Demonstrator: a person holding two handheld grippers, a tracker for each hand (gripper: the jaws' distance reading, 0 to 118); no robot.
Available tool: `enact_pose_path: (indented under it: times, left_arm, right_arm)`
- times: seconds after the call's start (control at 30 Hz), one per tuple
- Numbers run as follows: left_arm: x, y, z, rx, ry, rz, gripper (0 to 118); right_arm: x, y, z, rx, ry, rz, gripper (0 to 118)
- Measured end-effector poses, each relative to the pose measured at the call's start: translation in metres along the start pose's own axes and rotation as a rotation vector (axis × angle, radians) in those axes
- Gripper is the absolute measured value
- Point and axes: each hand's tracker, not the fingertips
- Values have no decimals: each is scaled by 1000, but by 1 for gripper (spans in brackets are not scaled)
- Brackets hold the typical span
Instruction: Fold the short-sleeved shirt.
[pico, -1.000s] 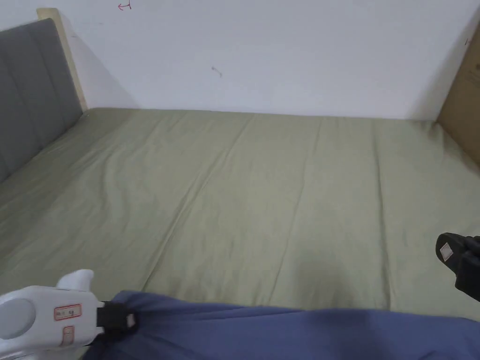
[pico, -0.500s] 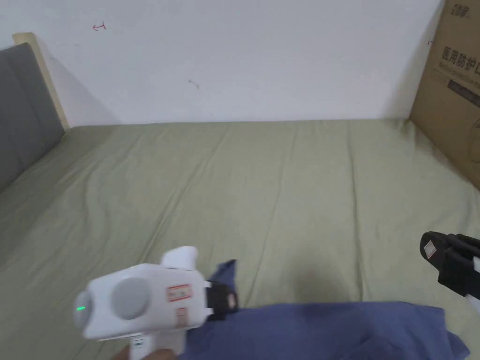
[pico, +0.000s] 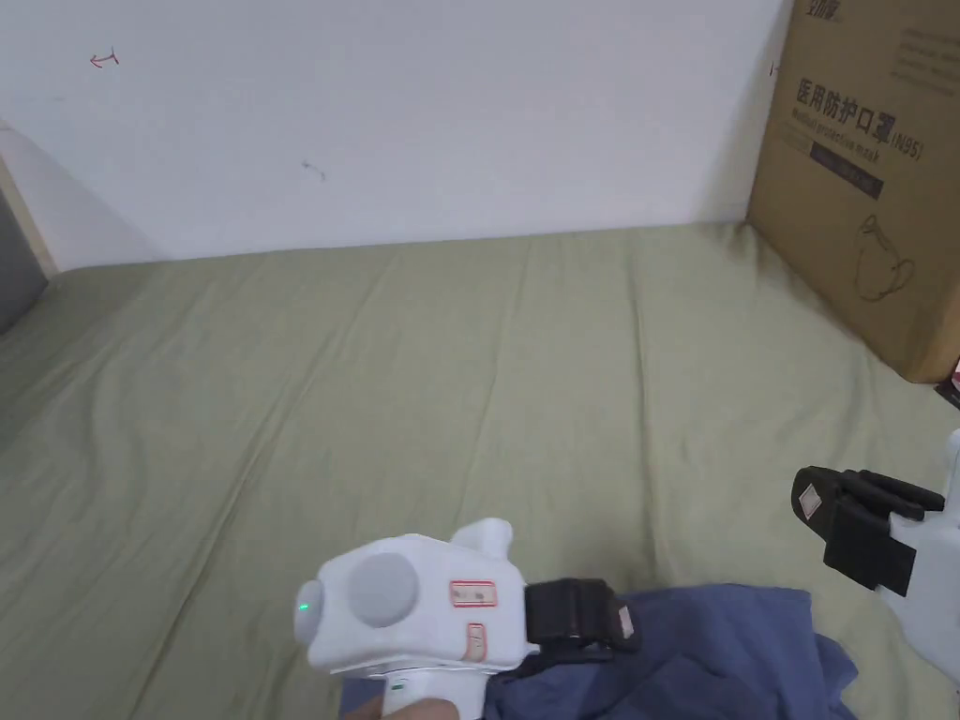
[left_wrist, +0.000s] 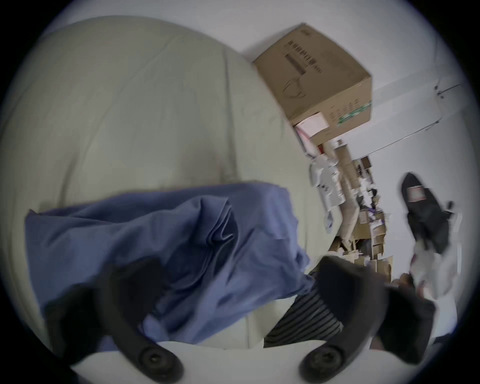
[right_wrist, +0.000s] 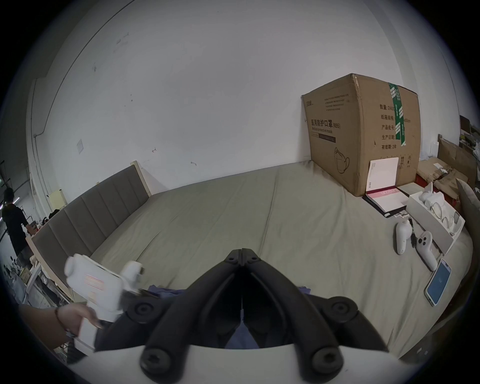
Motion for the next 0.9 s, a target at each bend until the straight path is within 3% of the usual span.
enact_pose_path:
  times: [0.13, 0.17, 0.2, 0.23, 0.27, 0.33, 0.47, 0.63, 0.73, 0.9]
  left_arm:
    - [1, 5, 69, 157, 131, -22, 115]
    - [-4, 2, 75, 182, 195, -31, 108]
    - [-8, 0, 83, 202, 249, -41, 93]
    - [-11, -2, 90, 225, 327, -57, 62]
    - [-14, -4, 93, 231, 390, -77, 0]
    - [-24, -11, 82, 215, 480, -104, 0]
    - [-40, -24, 45, 114, 322, -20, 0]
    - [-34, -32, -21, 6, 385, -70, 0]
    - [-15, -42, -39, 6, 329, -43, 0]
    - [20, -57, -54, 1, 227, -187, 0]
  right_arm:
    - [3, 1, -4, 0, 11, -8, 0]
    - [4, 1, -4, 2, 15, -14, 0]
    - [4, 2, -5, 2, 19, -17, 0]
    - [4, 2, -5, 0, 24, -18, 0]
    - [4, 3, -6, -1, 24, -15, 0]
    - [4, 3, -6, 0, 26, -10, 0]
    - [6, 3, -8, -8, 28, -6, 0]
    - [9, 1, -10, -21, 26, -15, 0]
    - [9, -2, -11, -36, 20, -6, 0]
    - [9, -7, -12, -50, 30, -18, 0]
